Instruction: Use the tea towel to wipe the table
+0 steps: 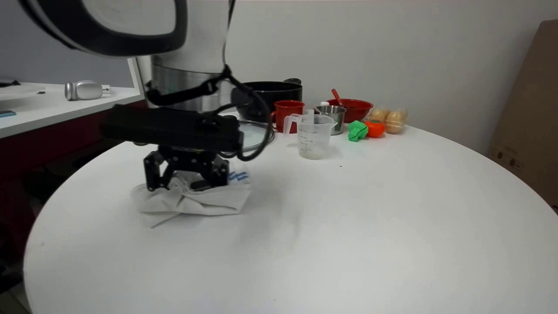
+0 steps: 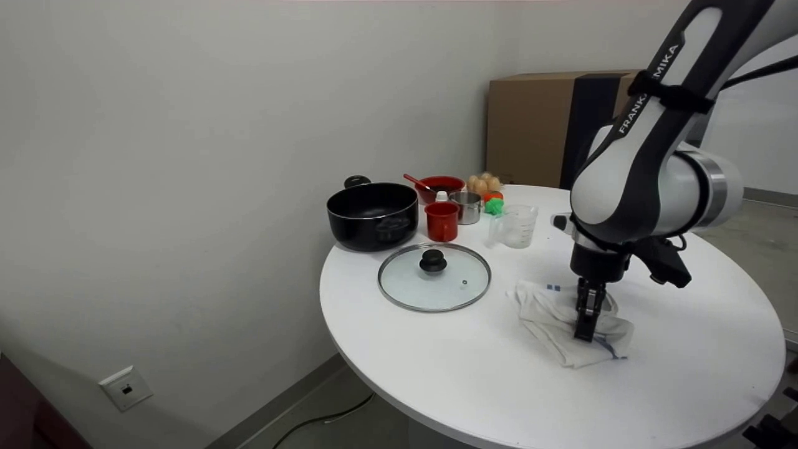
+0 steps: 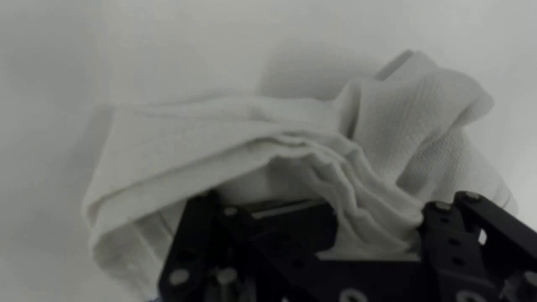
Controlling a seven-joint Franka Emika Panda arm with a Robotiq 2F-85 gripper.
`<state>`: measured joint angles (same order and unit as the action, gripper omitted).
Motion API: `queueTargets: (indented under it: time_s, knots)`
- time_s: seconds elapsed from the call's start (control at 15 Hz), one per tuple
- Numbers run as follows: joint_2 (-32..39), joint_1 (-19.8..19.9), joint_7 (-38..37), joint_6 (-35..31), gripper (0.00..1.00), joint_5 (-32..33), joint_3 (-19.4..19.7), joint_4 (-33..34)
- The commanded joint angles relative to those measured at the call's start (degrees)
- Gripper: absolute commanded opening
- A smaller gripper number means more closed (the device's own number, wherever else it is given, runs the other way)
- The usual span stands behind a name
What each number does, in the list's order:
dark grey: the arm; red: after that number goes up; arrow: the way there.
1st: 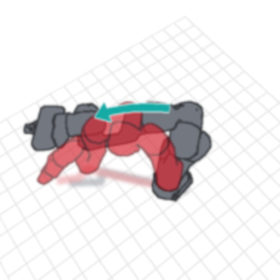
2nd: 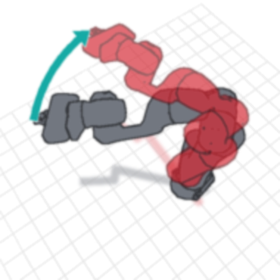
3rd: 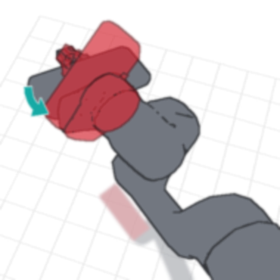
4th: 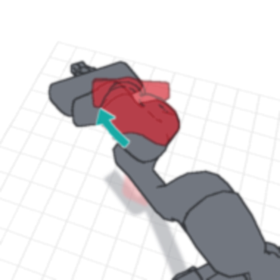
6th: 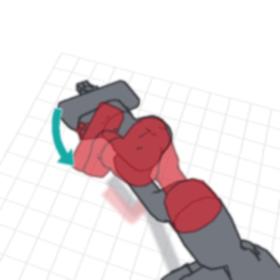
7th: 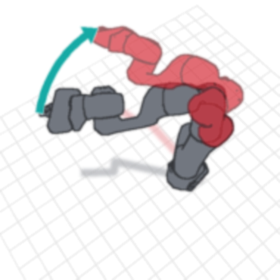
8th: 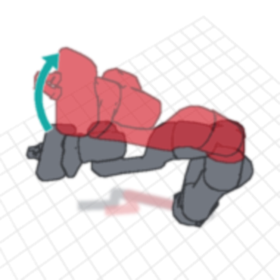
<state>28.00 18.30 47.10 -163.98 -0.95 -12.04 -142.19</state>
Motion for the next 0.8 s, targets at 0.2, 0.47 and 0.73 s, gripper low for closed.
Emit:
queueTargets:
  time_s: [0.2, 0.47, 0.73]
  knots:
    - [-0.64, -7.43, -0.18, -1.52, 0.00, 1.33, -9.35, -9.44]
    - [-1.03, -11.64, -2.42, -0.72, 0.00, 4.40, -4.42, -8.67]
    - [-1.60, -10.73, -3.56, -0.93, 0.00, 7.05, 2.11, -7.67]
